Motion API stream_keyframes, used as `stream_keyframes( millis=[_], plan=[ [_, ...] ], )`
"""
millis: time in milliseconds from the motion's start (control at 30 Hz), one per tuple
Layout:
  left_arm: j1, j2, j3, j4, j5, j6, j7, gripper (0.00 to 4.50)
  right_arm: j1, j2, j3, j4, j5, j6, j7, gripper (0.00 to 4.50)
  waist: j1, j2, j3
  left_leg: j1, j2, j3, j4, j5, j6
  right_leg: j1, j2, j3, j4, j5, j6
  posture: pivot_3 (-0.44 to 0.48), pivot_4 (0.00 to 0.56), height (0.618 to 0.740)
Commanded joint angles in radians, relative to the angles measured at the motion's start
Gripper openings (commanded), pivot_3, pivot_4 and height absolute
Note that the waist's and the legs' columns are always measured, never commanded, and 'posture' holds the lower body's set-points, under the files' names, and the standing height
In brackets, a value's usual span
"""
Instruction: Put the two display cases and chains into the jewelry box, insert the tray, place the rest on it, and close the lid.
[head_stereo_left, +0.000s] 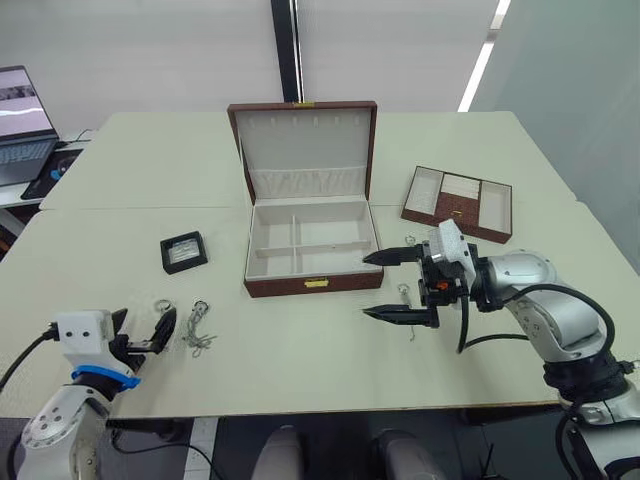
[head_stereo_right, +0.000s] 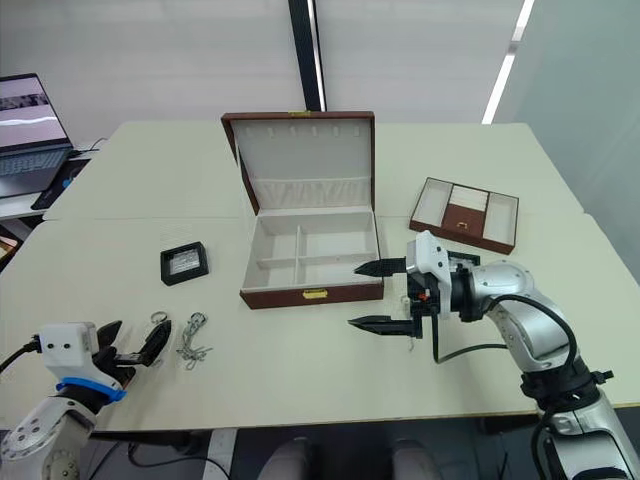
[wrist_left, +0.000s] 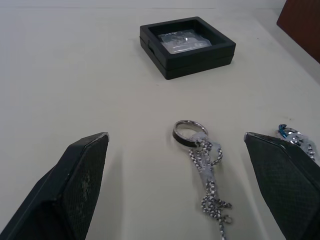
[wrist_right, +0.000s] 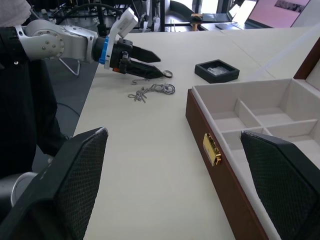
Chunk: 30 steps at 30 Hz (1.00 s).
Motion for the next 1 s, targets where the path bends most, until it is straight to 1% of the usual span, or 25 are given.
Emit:
stream_keyframes(
  millis=[33,267,433,567,700,867,1000],
  plan=[
    [0.003,0.011,-0.007,-0.012,0.013,-0.026,0.02,4.5,-0.022,0.004,-0.013,-0.012,0.006,-0.017,0.003,4.48,0.0,0.0,0.0,0.0,0.0,0.0,0.0,0.0,0.0,0.0,0.0,0.0,0.0,0.0,0.0,0.0,0.15,0.74],
    [0.009,0.022,-0.034,0.03,0.025,-0.032,0.02,4.5,0.009,0.004,-0.009,-0.018,-0.002,-0.032,-0.002,4.48,0.0,0.0,0.0,0.0,0.0,0.0,0.0,0.0,0.0,0.0,0.0,0.0,0.0,0.0,0.0,0.0,0.15,0.74],
    [0.014,0.028,-0.044,0.05,0.011,-0.019,0.007,4.5,0.04,-0.006,-0.033,-0.015,0.009,-0.028,-0.007,4.48,0.0,0.0,0.0,0.0,0.0,0.0,0.0,0.0,0.0,0.0,0.0,0.0,0.0,0.0,0.0,0.0,0.15,0.74],
    [0.015,0.028,-0.046,0.058,0.001,-0.013,0.004,4.5,0.086,-0.024,-0.045,0.009,-0.017,-0.085,0.004,4.48,0.0,0.0,0.0,0.0,0.0,0.0,0.0,0.0,0.0,0.001,0.0,0.0,-0.001,0.0,0.0,0.0,0.15,0.74],
    [0.016,0.026,-0.057,0.071,0.004,-0.014,-0.003,4.5,0.118,-0.014,-0.043,0.039,-0.029,-0.132,0.007,4.48,0.0,0.0,0.0,0.002,0.0,0.0,-0.001,0.0,0.0,0.002,0.0,0.0,0.0,0.0,0.0,0.0,0.15,0.74],
    [0.012,0.025,-0.053,0.079,0.0,-0.016,-0.003,4.5,0.132,0.003,-0.041,0.091,-0.055,-0.19,0.007,4.48,0.0,0.0,0.0,0.003,0.0,0.0,-0.001,0.0,0.0,0.003,0.0,0.0,0.0,0.0,0.0,0.0,0.15,0.74],
    [0.012,0.025,-0.051,0.083,0.0,-0.019,-0.003,4.5,0.129,0.005,-0.036,0.103,-0.061,-0.201,0.009,4.48,0.0,0.001,0.0,0.003,0.0,0.0,-0.001,0.0,0.0,0.003,0.0,0.0,-0.001,0.0,0.0,0.0,0.15,0.74]
  ],
)
